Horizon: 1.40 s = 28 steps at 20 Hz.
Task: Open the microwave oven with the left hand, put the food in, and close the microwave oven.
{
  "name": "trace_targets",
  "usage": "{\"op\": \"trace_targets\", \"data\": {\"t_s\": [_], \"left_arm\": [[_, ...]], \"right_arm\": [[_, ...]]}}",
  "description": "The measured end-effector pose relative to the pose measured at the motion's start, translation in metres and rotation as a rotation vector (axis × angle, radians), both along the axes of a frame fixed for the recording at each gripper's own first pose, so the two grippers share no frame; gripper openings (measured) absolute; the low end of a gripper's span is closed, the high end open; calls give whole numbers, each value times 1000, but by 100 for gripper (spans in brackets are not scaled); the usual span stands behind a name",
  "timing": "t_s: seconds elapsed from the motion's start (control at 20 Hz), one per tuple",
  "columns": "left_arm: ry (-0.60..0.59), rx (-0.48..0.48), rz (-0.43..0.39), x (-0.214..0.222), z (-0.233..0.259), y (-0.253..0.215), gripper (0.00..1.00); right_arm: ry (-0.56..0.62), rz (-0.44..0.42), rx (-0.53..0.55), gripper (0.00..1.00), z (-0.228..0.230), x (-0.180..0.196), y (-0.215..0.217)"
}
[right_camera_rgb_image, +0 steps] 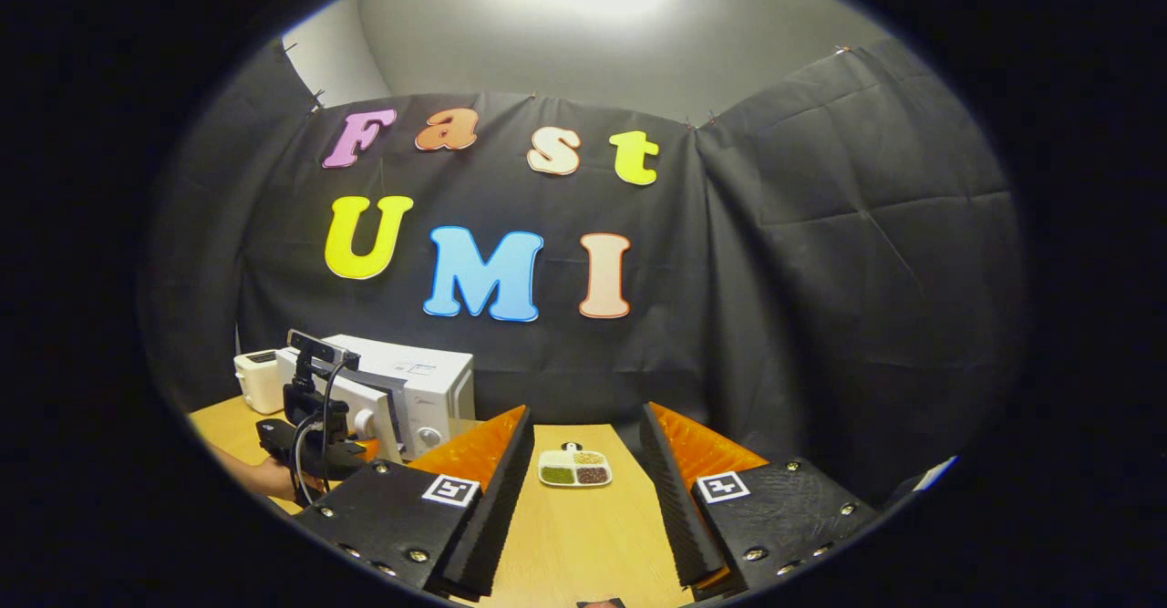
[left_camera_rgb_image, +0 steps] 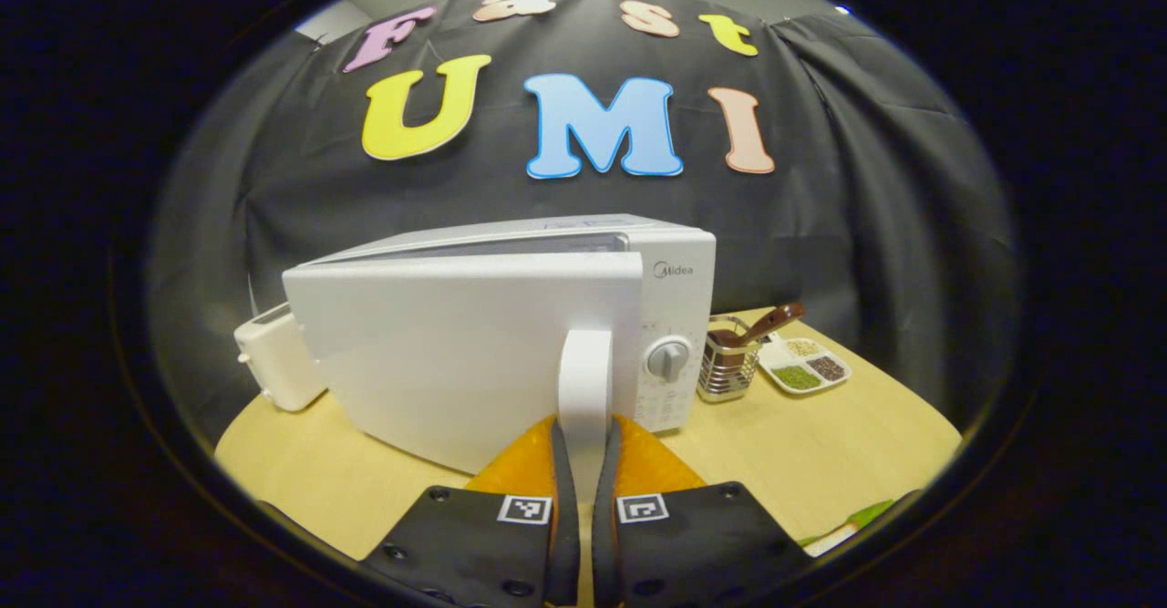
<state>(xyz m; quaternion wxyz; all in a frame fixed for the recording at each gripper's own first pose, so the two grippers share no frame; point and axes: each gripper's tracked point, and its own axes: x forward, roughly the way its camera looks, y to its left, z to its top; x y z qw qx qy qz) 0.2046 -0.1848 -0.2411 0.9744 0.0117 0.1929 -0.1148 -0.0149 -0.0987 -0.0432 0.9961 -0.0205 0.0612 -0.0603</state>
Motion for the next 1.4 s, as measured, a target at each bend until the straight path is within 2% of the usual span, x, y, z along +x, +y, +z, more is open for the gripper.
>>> {"op": "trace_targets", "data": {"t_s": [0.45,0.7,1.1,1.4], "left_arm": [[29,25,146,-75,3,73,13],[47,46,218,-111,2,127,12],[50,47,302,-148,-1,229,12],[47,9,209,-154,-5,273,12]], "right_arm": [[-23,244,48,72,-2,-6,38],[-55,333,53,72,7,-4,66],[-36,374,98,72,4,0,132],[-23,361,103,72,10,-2,193]]}}
